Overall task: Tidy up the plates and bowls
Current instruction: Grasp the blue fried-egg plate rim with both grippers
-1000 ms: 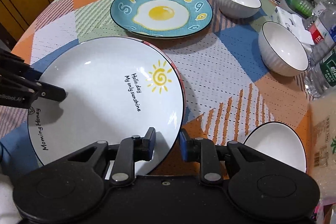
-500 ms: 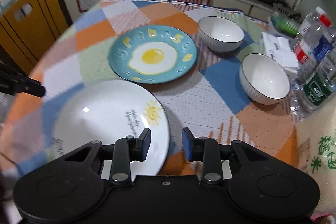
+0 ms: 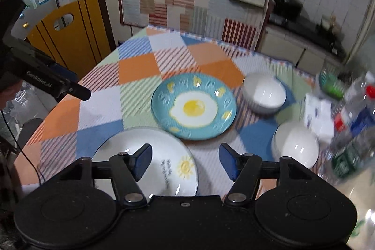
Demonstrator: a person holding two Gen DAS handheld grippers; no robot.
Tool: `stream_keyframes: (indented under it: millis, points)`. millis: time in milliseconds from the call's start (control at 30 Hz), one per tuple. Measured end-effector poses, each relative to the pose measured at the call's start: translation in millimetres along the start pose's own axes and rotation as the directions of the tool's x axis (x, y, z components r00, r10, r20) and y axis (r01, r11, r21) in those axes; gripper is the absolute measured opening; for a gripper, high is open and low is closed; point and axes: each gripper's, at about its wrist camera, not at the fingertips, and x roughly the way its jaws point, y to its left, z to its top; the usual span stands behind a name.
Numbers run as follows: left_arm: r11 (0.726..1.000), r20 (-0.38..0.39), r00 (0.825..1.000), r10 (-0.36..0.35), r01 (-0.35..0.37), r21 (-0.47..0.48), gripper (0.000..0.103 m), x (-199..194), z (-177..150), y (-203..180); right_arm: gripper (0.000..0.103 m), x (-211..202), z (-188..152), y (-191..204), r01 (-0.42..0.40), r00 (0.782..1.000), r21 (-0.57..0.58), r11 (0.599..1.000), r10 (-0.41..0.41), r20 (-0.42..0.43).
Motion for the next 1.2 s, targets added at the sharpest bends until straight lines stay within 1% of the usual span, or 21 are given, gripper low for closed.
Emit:
stream_keyframes:
  millis: [33,133,200,300,367,433,533,600,700,733,767,833,867,933,967,1000,1067,1100,1133,1167,1200]
  points:
    - [1.0,0.013,1.0,0.008,-0.008,-0.011,0.083,1.1,2.7,1.6,0.073,0.1,2.6,-2.5,0.006,1.0,-0.005,1.0,-0.006,0.016]
    - [0.998,0.059,0.997,0.045,-0.042,-0.039,0.088,7.3,11.6,4.9,0.074,3.1,10.1,-11.8,0.009,0.997,0.0,1.0,-0.009,0.071]
    - [0.996,0.076,0.994,0.073,-0.069,-0.048,0.09,14.4,19.1,6.3,0.075,9.5,14.7,-21.7,-0.02,0.994,0.027,0.999,0.017,0.105]
    - [0.997,0.086,0.994,0.064,-0.06,-0.046,0.09,29.3,31.4,6.8,0.075,29.3,22.8,-43.5,-0.088,0.989,0.114,0.99,0.073,0.127]
    - [0.997,0.083,0.996,0.04,-0.035,-0.062,0.09,43.3,39.5,8.7,0.075,47.3,28.0,-58.0,-0.109,0.99,0.178,0.978,0.091,0.107]
    - [0.996,0.071,0.997,-0.003,0.009,-0.087,0.09,60.7,46.2,13.5,0.075,71.3,32.9,-71.8,-0.138,0.99,0.217,0.966,0.129,0.056]
    - [0.988,0.036,0.998,-0.048,0.053,-0.142,0.09,91.0,52.7,20.3,0.075,109.8,35.6,-88.4,-0.108,0.992,0.28,0.954,0.121,-0.031]
    - [0.982,0.015,0.998,-0.065,0.067,-0.176,0.089,110.6,53.8,23.4,0.074,134.8,31.7,-99.7,-0.101,0.989,0.344,0.934,0.132,-0.067]
    - [0.982,0.001,1.0,0.012,-0.011,-0.187,0.087,137.8,53.6,24.3,0.074,170.1,21.9,-116.1,-0.094,0.982,0.467,0.879,0.16,-0.103]
    - [0.983,-0.003,1.0,0.014,-0.014,-0.184,0.086,145.1,53.7,24.7,0.072,182.1,17.7,-121.7,-0.11,0.976,0.513,0.851,0.19,-0.107]
    - [0.982,-0.018,1.0,0.01,-0.013,-0.187,0.086,153.7,53.6,25.7,0.07,190.2,14.4,-124.0,-0.119,0.973,0.536,0.836,0.205,-0.105]
    - [0.981,-0.046,0.999,0.013,-0.021,-0.194,0.084,168.4,52.5,27.5,0.069,204.2,9.6,-124.5,-0.101,0.973,0.56,0.823,0.199,-0.117]
    - [0.982,-0.052,0.999,0.008,-0.018,-0.191,0.079,174.7,51.6,27.4,0.069,210.4,7.7,-124.1,-0.096,0.973,0.567,0.818,0.197,-0.121]
    - [0.983,-0.068,0.998,0.0,-0.012,-0.184,0.072,185.5,50.0,25.7,0.063,220.3,6.4,-122.9,-0.093,0.972,0.578,0.811,0.201,-0.125]
    - [0.984,-0.07,0.998,-0.009,-0.003,-0.177,0.067,189.7,49.6,24.9,0.056,223.2,5.5,-121.1,-0.092,0.972,0.577,0.811,0.198,-0.123]
    - [0.985,-0.069,0.997,-0.016,0.004,-0.174,0.064,192.8,47.8,23.3,0.05,226.1,4.9,-118.1,-0.094,0.973,0.569,0.817,0.196,-0.121]
    - [0.984,-0.075,0.997,-0.032,0.019,-0.178,0.051,199.4,45.7,21.4,0.041,229.9,5.6,-114.6,-0.112,0.974,0.553,0.825,0.203,-0.106]
    - [0.983,-0.078,0.996,-0.047,0.032,-0.183,0.047,202.5,45.5,21.3,0.039,232.5,6.6,-114.1,-0.109,0.975,0.547,0.83,0.197,-0.105]
    - [0.98,-0.066,0.995,-0.068,0.054,-0.19,0.036,202.7,44.8,21.0,0.039,235.9,6.3,-114.8,-0.107,0.976,0.531,0.84,0.19,-0.104]
    - [0.977,-0.065,0.994,-0.093,0.078,-0.197,0.025,202.9,44.8,20.8,0.032,235.3,6.2,-112.6,-0.104,0.981,0.497,0.862,0.172,-0.092]
    - [0.973,-0.068,0.991,-0.114,0.097,-0.211,0.023,203.8,44.9,20.9,0.027,234.1,6.2,-110.8,-0.089,0.986,0.452,0.887,0.144,-0.087]
